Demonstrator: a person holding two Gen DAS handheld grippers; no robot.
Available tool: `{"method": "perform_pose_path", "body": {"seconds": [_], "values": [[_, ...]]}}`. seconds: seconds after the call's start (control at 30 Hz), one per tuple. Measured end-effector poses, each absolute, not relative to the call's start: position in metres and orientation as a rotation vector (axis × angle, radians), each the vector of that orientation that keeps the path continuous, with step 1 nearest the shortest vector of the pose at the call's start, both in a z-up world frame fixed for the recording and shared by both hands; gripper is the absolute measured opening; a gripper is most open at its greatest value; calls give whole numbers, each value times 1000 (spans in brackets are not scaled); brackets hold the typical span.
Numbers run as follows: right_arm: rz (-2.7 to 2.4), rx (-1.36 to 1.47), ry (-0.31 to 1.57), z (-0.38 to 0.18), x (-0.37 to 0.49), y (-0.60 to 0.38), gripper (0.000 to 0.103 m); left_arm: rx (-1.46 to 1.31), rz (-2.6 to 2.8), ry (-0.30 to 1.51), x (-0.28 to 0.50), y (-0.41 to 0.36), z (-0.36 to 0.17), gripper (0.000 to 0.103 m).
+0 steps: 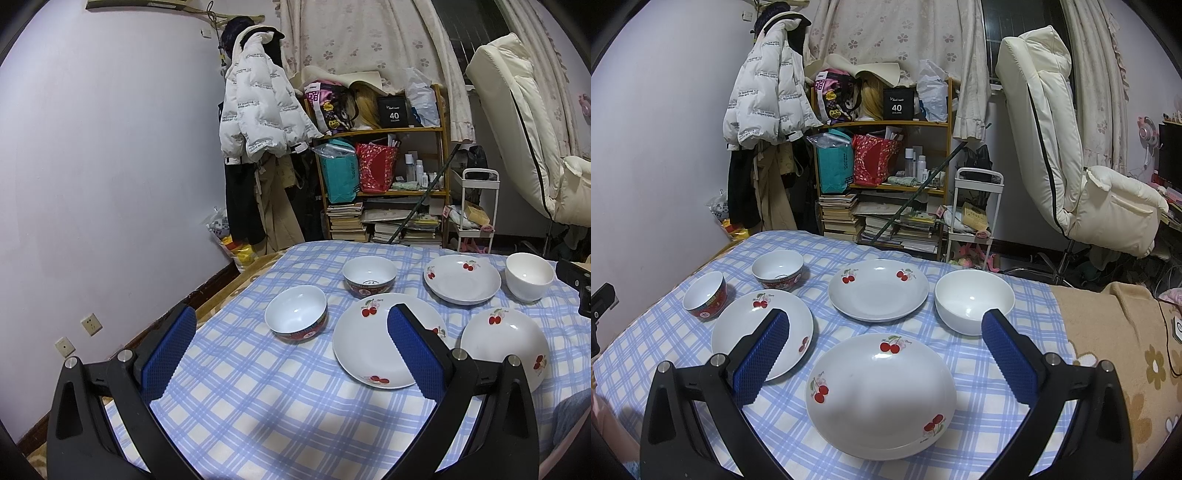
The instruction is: Organize plates and bowls
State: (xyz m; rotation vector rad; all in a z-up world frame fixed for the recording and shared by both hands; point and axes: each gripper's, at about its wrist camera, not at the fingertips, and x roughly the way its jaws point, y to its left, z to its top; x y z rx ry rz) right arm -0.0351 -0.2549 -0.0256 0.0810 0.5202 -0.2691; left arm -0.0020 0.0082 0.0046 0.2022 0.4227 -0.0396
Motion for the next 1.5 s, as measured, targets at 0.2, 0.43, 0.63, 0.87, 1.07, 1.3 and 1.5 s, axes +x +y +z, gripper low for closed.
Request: {"method": "perform_pose_path", "body": {"seconds": [0.2,0.43,0.63,0.87,1.07,1.3,1.5], "values": [[-270,81,519,-25,-35,-255,103,203,-41,434,-1,8,5,102],[-241,84,481,-21,-34,-256,103,173,-39,508,19,11,14,102],[-219,53,478,-6,-9,-250,103,210,-31,540,41,1,23,102],[-144,49,498,0,27,-237,103,171,-38,642,81,0,20,102],[-119,98,529,-7,63,-240,103,182,-29,681,106,-4,5,102],[-75,110,614,-35,103,-239,102,168,-21,767,132,-6,-28,102],[-39,147,676,-62,125,-242,101,201,-22,816,148,-16,-55,102]]}}
